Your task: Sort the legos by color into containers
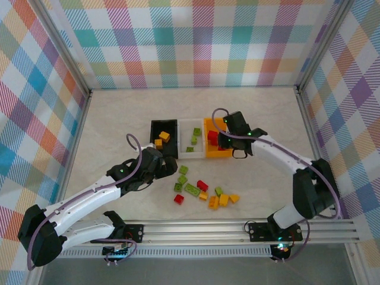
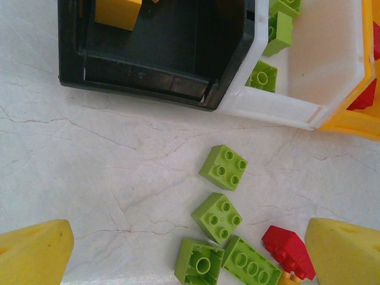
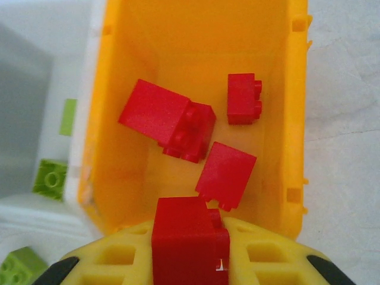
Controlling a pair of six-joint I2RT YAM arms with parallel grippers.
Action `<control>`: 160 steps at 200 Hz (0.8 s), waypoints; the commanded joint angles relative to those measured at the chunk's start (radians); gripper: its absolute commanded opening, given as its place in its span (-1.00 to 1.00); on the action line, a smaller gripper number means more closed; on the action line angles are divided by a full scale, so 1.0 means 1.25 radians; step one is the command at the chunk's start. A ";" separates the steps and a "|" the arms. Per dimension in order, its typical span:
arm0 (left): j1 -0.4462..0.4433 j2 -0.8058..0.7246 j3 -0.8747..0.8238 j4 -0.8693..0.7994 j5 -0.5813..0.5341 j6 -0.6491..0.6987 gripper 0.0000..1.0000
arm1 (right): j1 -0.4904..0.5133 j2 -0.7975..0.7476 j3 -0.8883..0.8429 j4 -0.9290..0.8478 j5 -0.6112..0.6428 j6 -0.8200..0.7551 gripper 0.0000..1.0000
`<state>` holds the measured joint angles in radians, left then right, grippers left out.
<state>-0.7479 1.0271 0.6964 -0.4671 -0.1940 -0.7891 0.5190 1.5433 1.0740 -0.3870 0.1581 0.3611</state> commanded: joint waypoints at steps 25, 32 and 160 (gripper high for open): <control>0.010 -0.012 0.020 -0.023 0.019 0.028 1.00 | -0.007 0.085 0.102 -0.022 0.061 -0.026 -0.24; 0.011 -0.011 0.022 -0.025 0.020 0.029 1.00 | -0.007 0.095 0.113 -0.019 0.061 -0.031 -0.13; -0.091 0.420 0.245 -0.072 -0.007 0.208 0.75 | -0.002 -0.088 -0.050 0.042 -0.007 0.011 0.43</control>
<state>-0.8215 1.4311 0.9188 -0.5140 -0.1421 -0.6109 0.5163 1.4773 1.0595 -0.3561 0.1665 0.3485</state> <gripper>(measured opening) 0.885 0.709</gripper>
